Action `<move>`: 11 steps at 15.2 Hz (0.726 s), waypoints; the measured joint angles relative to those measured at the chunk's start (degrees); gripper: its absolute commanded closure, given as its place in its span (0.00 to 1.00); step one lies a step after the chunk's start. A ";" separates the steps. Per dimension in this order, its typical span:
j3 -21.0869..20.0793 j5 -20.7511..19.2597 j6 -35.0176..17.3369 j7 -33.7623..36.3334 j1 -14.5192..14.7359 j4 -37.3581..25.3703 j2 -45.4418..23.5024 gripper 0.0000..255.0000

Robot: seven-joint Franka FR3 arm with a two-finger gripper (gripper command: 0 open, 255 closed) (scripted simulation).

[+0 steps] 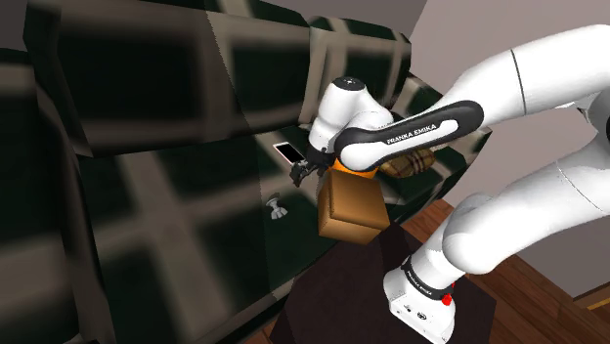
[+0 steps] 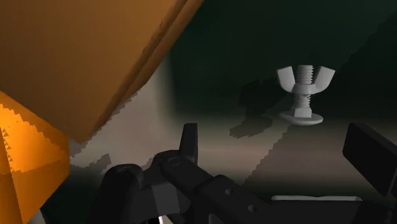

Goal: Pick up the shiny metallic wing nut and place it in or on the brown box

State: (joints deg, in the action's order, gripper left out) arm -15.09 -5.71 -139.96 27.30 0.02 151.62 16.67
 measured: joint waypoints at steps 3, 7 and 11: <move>-2.74 -4.34 -5.23 6.24 -1.26 -1.79 -7.44 0.00; -4.71 -14.21 -10.62 17.09 -2.34 -5.73 -18.24 0.00; -3.61 -22.90 -12.52 26.05 -0.75 -10.48 -26.58 0.00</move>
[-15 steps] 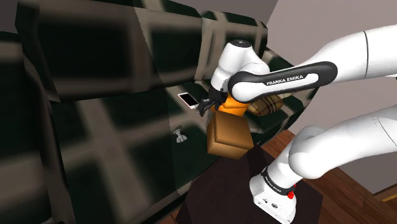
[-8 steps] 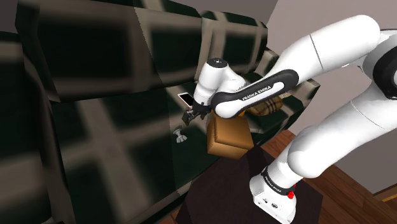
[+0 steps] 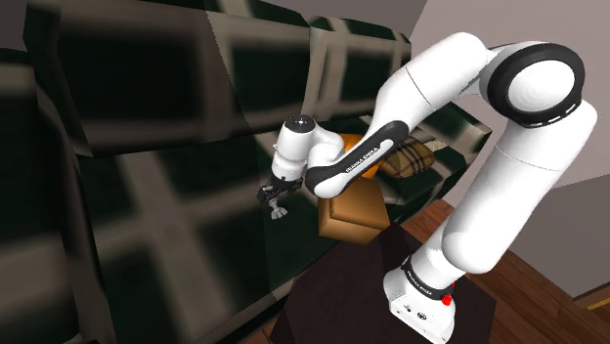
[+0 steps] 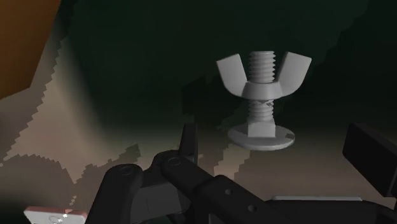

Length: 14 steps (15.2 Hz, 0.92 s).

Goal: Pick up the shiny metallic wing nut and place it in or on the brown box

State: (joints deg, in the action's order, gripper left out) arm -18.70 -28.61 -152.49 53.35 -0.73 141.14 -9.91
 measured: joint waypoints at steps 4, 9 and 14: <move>1.96 -4.53 -2.17 3.46 0.89 -1.24 -3.95 0.00; 3.82 -8.06 -4.03 6.13 1.85 -2.11 -7.04 0.00; 3.92 -8.24 -4.13 6.25 1.90 -2.18 -7.20 1.00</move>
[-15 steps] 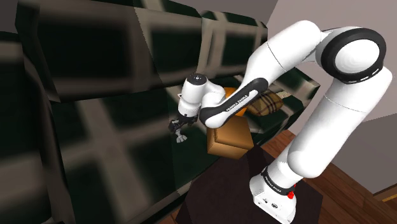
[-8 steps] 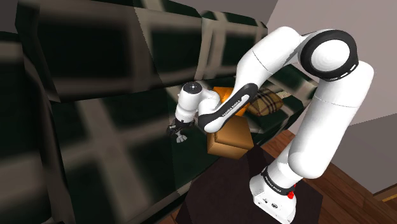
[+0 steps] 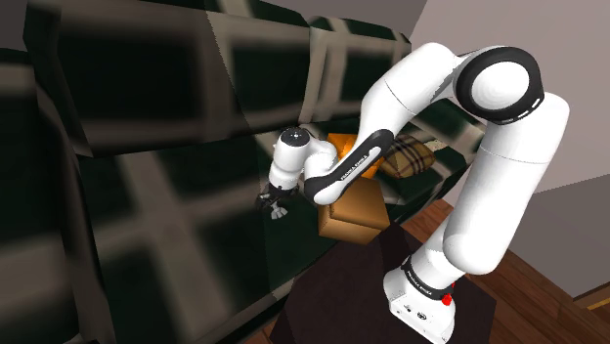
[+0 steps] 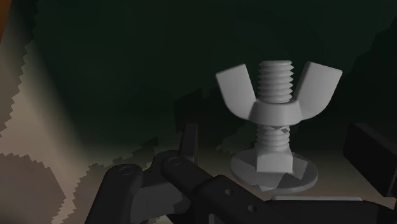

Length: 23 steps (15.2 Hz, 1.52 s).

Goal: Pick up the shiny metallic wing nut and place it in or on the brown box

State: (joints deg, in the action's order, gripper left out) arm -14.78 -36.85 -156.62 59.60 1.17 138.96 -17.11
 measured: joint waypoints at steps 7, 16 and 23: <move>-0.01 0.01 -0.01 -0.01 0.00 -0.03 0.02 1.00; -2.60 5.13 2.77 -4.36 -1.73 0.80 4.19 1.00; -5.12 11.98 6.58 -10.00 -3.18 1.83 10.05 1.00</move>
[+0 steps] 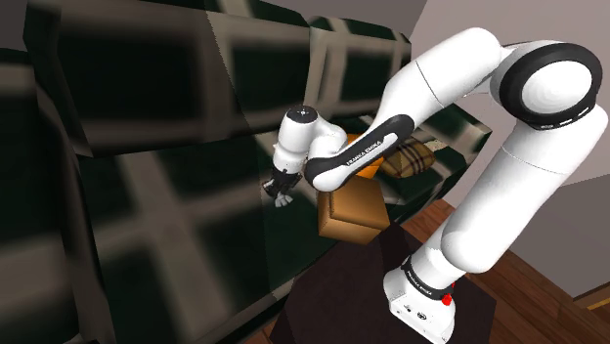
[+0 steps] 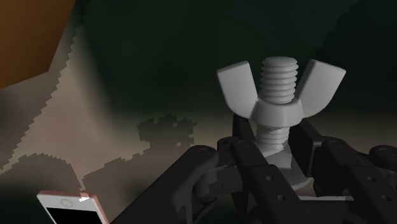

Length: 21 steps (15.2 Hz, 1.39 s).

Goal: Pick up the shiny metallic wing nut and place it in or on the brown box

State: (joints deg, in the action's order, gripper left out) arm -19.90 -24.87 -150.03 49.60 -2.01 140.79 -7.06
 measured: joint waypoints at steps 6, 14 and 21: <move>-1.16 5.16 3.94 -4.23 -0.32 -0.60 4.15 1.00; -1.52 10.77 9.55 -9.12 -0.16 -1.72 9.61 1.00; -1.34 14.12 14.69 -12.10 0.31 -3.51 13.53 1.00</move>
State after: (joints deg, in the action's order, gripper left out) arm -21.23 -10.75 -135.34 37.50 -1.69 137.29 6.47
